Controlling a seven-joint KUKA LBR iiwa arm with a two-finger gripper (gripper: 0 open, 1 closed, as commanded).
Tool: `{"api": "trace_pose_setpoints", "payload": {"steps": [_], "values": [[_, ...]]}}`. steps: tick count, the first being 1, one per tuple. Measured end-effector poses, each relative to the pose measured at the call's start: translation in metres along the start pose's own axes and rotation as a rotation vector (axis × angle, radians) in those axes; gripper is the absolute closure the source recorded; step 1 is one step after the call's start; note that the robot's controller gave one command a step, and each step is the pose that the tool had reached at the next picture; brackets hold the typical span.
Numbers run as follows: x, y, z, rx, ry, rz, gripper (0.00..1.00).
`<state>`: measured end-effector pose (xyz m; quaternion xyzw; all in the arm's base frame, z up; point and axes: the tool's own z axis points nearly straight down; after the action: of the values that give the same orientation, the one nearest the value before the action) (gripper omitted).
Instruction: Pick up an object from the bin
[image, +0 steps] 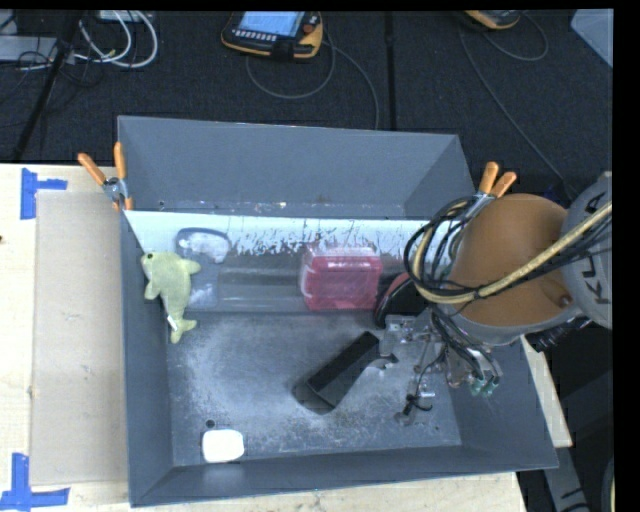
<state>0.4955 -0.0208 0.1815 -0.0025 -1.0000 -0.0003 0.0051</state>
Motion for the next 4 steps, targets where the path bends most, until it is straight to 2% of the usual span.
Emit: {"api": "trace_pose_setpoints", "payload": {"steps": [1, 2, 3, 4], "values": [[-0.002, 0.000, -0.004, 0.000, -0.008, -0.001, 0.00], [-0.027, -0.002, 0.020, 0.000, -0.014, 0.067, 0.00], [-0.044, 0.006, 0.080, 0.000, -0.013, 0.057, 0.00], [-0.061, 0.025, 0.102, 0.003, -0.030, -0.104, 0.00]]}}
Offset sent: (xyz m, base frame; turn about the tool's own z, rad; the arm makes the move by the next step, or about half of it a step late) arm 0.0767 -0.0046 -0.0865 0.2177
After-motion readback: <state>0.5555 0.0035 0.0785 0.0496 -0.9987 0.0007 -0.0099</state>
